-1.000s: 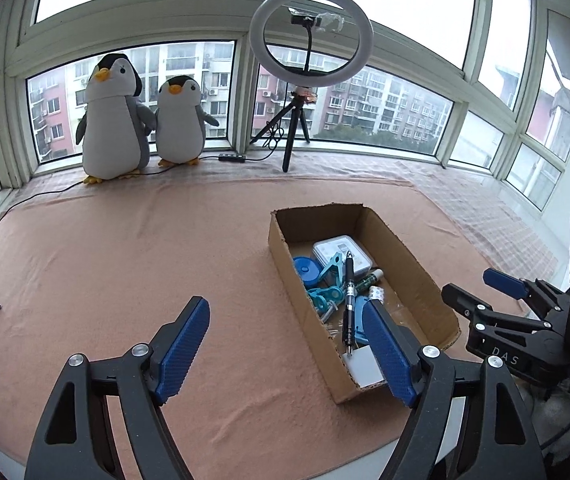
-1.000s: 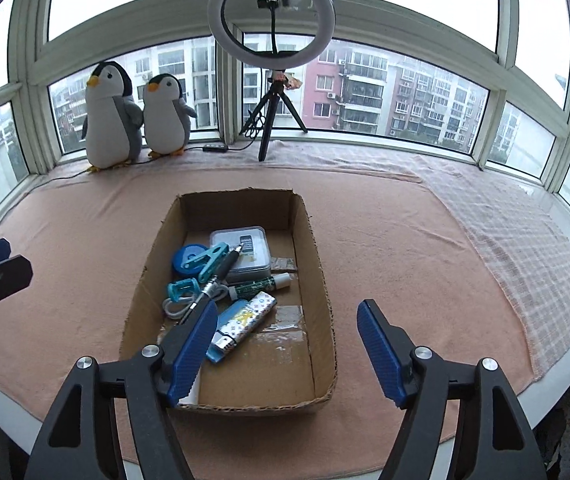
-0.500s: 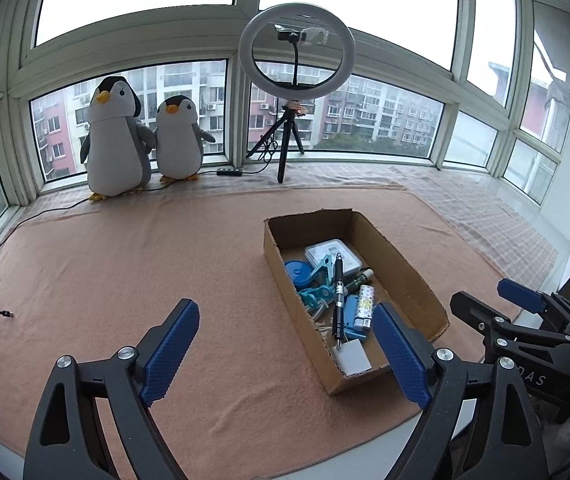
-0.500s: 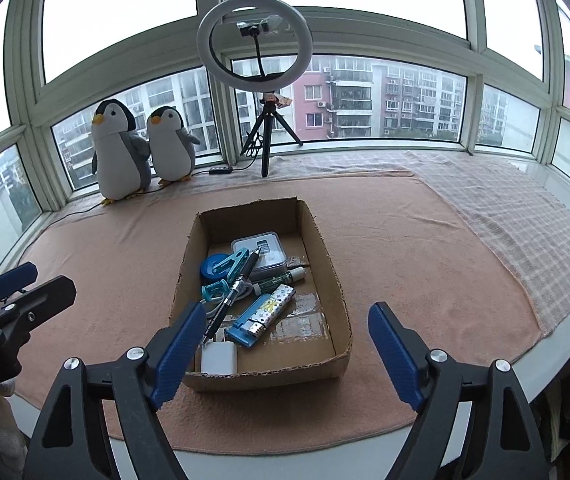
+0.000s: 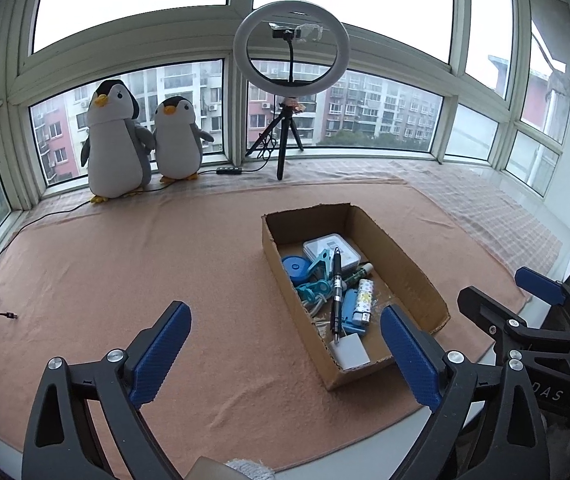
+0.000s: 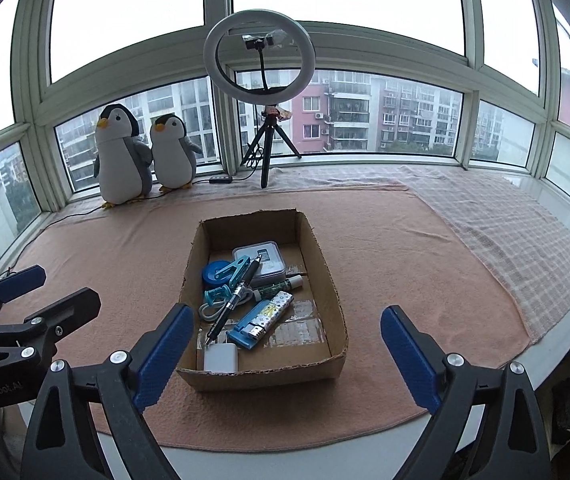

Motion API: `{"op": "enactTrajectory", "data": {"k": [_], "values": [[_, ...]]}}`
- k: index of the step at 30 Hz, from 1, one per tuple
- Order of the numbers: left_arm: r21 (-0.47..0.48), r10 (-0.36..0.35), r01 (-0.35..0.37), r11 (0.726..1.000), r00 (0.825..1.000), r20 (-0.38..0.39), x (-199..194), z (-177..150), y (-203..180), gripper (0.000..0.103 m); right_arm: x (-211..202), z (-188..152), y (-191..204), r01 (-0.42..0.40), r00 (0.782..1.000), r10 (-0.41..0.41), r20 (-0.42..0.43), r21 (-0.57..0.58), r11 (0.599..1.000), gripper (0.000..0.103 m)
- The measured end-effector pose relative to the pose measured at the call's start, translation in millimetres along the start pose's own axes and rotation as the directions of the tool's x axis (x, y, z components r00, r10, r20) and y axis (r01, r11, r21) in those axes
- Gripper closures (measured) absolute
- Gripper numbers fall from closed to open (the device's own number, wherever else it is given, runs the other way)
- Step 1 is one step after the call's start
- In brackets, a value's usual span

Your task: Organize rigid objects

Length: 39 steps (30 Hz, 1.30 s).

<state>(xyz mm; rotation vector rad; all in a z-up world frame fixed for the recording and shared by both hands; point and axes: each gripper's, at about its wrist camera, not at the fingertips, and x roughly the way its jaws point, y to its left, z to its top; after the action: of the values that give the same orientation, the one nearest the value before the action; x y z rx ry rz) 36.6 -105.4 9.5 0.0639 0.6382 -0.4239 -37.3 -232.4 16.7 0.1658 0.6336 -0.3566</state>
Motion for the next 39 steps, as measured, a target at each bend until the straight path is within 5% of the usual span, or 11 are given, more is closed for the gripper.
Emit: {"op": "enactTrajectory", "data": {"k": [39], "values": [[0.006,0.016,-0.016,1.000,0.999,-0.029,9.3,-6.8,1.3,0.001,4.8,-5.1,-2.4,-0.002,1.000,0.002,-0.018,0.011,1.000,0.009]]}}
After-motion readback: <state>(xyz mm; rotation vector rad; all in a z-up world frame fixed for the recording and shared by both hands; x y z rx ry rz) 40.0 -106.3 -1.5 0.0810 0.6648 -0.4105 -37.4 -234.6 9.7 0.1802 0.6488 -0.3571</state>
